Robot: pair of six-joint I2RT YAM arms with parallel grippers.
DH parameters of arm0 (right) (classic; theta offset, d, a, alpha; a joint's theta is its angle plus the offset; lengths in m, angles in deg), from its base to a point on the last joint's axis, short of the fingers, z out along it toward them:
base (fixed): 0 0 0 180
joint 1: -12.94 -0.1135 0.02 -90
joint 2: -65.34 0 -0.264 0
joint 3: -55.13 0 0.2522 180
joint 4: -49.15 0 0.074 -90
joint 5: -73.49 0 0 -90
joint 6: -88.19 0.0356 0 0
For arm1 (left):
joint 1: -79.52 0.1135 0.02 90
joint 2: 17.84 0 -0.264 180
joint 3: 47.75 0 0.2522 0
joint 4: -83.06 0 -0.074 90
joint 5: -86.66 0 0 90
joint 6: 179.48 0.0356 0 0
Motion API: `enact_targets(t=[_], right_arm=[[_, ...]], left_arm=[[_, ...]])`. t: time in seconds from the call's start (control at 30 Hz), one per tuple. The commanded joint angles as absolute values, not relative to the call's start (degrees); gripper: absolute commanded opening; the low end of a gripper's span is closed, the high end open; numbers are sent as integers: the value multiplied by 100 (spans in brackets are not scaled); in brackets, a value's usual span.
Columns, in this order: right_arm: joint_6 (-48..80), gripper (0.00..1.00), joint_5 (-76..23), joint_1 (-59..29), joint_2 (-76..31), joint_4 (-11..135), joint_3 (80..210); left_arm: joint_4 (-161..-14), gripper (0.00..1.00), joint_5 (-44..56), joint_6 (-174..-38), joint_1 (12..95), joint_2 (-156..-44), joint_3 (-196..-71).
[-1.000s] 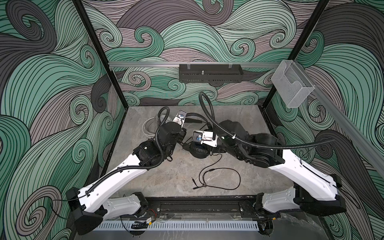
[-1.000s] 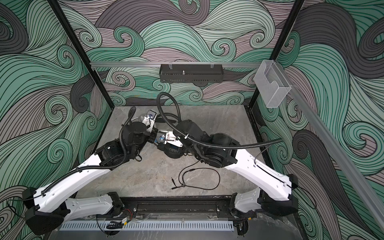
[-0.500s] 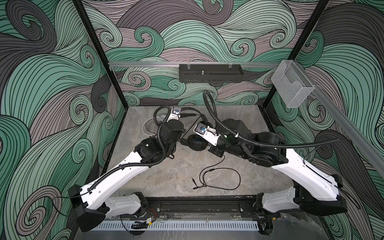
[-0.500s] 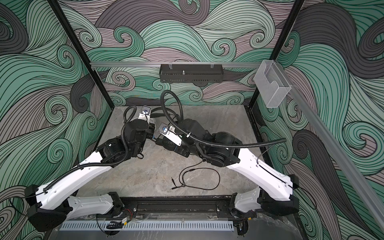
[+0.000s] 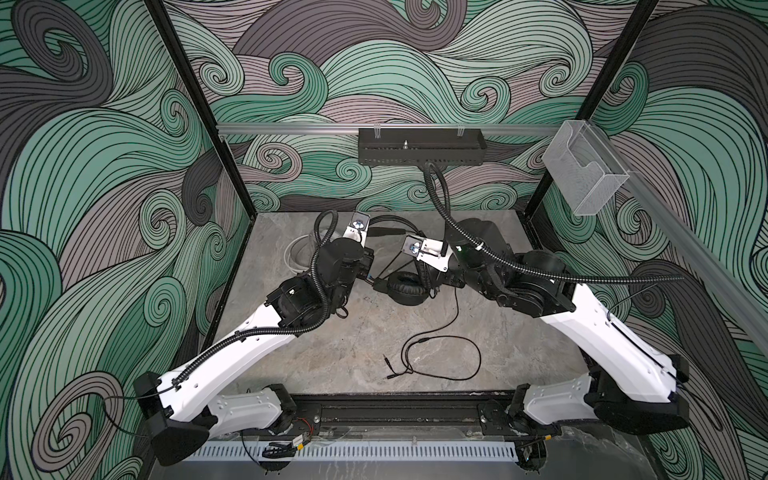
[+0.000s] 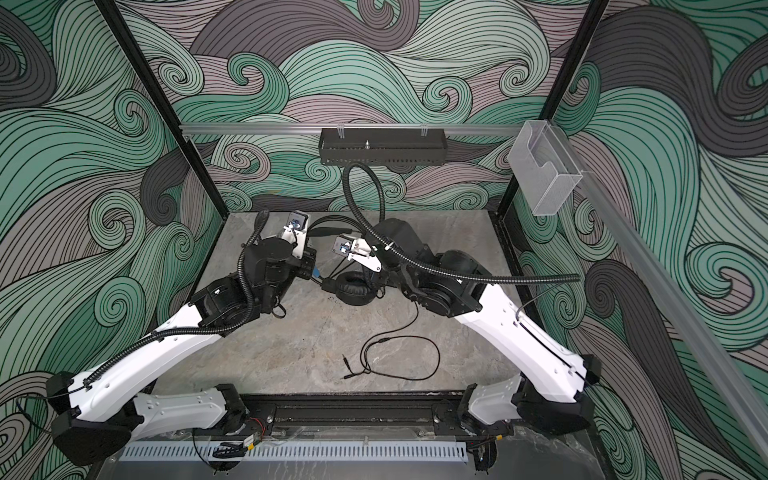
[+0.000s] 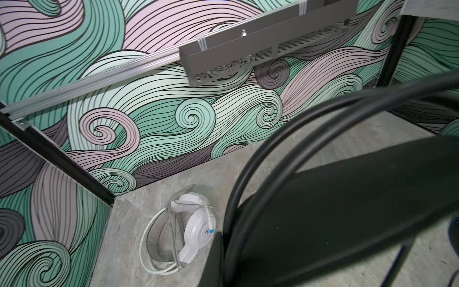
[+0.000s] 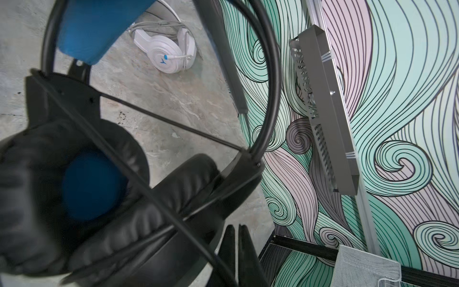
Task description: Wrap the headphones
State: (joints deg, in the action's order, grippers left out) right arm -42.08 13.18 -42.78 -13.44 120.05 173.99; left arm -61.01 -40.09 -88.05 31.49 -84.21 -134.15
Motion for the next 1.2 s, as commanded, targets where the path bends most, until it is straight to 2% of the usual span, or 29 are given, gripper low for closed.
enact_targets(t=[0.0, 0.33, 0.83, 1.0, 1.17], right_arm=[[-4488, 6, 1890, -4035, -1118, 11233, 17721], [-4627, 11, 1955, -3839, -995, 10580, 17404], [-2882, 6, 831, -2423, -368, 10148, 16134], [-2184, 7, 378, -1812, -159, 9826, 15690], [-1844, 10, -210, -1624, -241, 9662, 15432]], left_arm=[[-5360, 0, -3540, -8382, 3248, -8281, -13408], [-5136, 0, -2667, -8442, 3254, -7987, -13272], [-5089, 0, -2437, -9003, 3253, -7822, -13448], [-5169, 0, -2371, -9123, 3258, -7905, -13569], [-5250, 0, -2125, -9250, 3257, -8020, -13739]])
